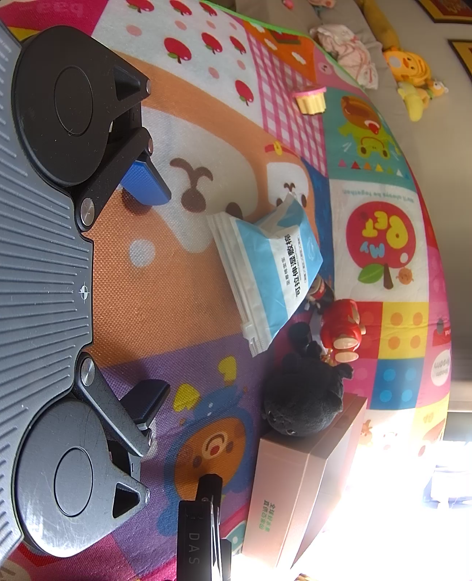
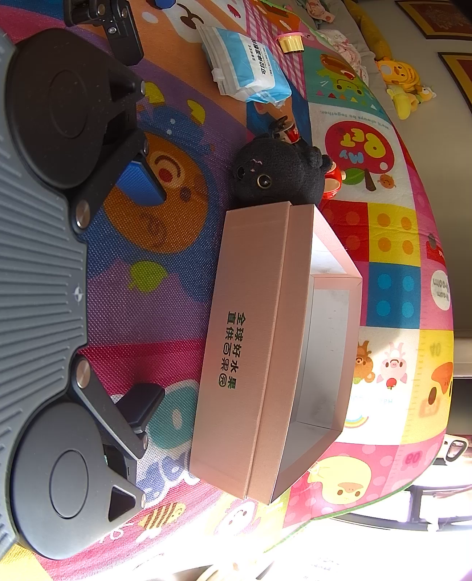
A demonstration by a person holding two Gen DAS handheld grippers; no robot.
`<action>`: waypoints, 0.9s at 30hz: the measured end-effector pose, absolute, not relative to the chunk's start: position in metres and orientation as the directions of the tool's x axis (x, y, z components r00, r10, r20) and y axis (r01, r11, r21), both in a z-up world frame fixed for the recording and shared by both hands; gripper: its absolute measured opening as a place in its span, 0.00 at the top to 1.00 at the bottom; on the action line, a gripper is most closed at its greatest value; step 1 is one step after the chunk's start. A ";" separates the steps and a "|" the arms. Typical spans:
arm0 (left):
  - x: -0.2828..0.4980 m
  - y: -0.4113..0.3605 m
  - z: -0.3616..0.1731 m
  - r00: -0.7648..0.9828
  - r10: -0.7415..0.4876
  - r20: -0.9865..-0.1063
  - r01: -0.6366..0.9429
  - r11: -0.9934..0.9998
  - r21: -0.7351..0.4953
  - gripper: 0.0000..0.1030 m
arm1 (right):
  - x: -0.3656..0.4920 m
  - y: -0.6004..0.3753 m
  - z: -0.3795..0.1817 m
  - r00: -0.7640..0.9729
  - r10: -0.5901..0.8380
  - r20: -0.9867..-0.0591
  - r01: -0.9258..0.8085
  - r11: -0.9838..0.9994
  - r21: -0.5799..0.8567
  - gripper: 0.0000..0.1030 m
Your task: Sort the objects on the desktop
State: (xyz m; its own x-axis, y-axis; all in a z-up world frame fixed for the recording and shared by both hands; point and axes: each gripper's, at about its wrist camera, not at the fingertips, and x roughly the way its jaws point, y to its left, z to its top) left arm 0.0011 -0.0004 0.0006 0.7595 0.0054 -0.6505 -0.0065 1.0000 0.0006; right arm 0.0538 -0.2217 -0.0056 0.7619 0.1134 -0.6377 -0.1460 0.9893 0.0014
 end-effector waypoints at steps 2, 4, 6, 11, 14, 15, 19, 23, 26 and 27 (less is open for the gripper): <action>0.001 0.000 0.001 0.760 0.005 -0.650 -0.007 1.000 0.000 0.00 | 0.054 -0.222 -0.006 0.762 0.114 -0.638 -0.146 0.989 0.002 0.00; 0.001 0.000 0.001 0.760 0.005 -0.650 -0.006 1.000 0.001 0.00 | 0.054 -0.222 -0.005 0.762 0.114 -0.638 -0.146 0.989 0.002 0.00; 0.001 0.000 0.001 0.760 0.005 -0.650 -0.007 1.000 0.001 0.00 | 0.054 -0.222 -0.005 0.761 0.114 -0.638 -0.146 0.989 0.003 0.00; 0.001 0.000 0.001 0.759 0.005 -0.651 -0.007 1.000 0.000 0.00 | 0.049 -0.223 -0.003 0.754 0.123 -0.645 -0.153 0.988 0.009 0.00; 0.001 0.000 0.001 0.760 0.006 -0.650 -0.007 1.000 0.001 0.00 | 0.036 -0.222 -0.003 0.745 0.111 -0.658 -0.138 0.990 0.011 0.00; 0.001 0.000 0.001 0.760 0.005 -0.650 -0.007 1.000 0.001 0.00 | 0.034 -0.221 -0.001 0.745 0.097 -0.660 -0.121 0.993 0.009 0.00; 0.001 -0.001 0.001 0.760 0.005 -0.650 -0.007 1.000 0.000 0.00 | 0.017 -0.217 0.000 0.747 0.046 -0.663 -0.062 0.998 -0.001 0.00; 0.001 0.000 0.001 0.760 0.006 -0.650 -0.007 1.000 0.000 0.00 | 0.015 -0.218 -0.001 0.750 0.048 -0.659 -0.062 0.998 0.002 0.00; 0.002 -0.001 0.001 0.760 0.006 -0.650 -0.007 1.000 0.000 0.00 | 0.015 -0.218 -0.001 0.750 0.048 -0.659 -0.061 0.998 0.003 0.00; 0.001 0.000 0.001 0.760 0.006 -0.650 -0.007 1.000 0.001 0.00 | 0.015 -0.218 -0.001 0.750 0.048 -0.659 -0.061 0.998 0.003 0.00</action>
State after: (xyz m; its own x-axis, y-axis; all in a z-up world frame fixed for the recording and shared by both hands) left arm 0.0010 -0.0005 0.0006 0.7596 0.0058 -0.6504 -0.0070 1.0000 0.0008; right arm 0.0152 -0.2183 -0.0012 0.7503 0.0483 -0.6593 -0.0614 0.9981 0.0033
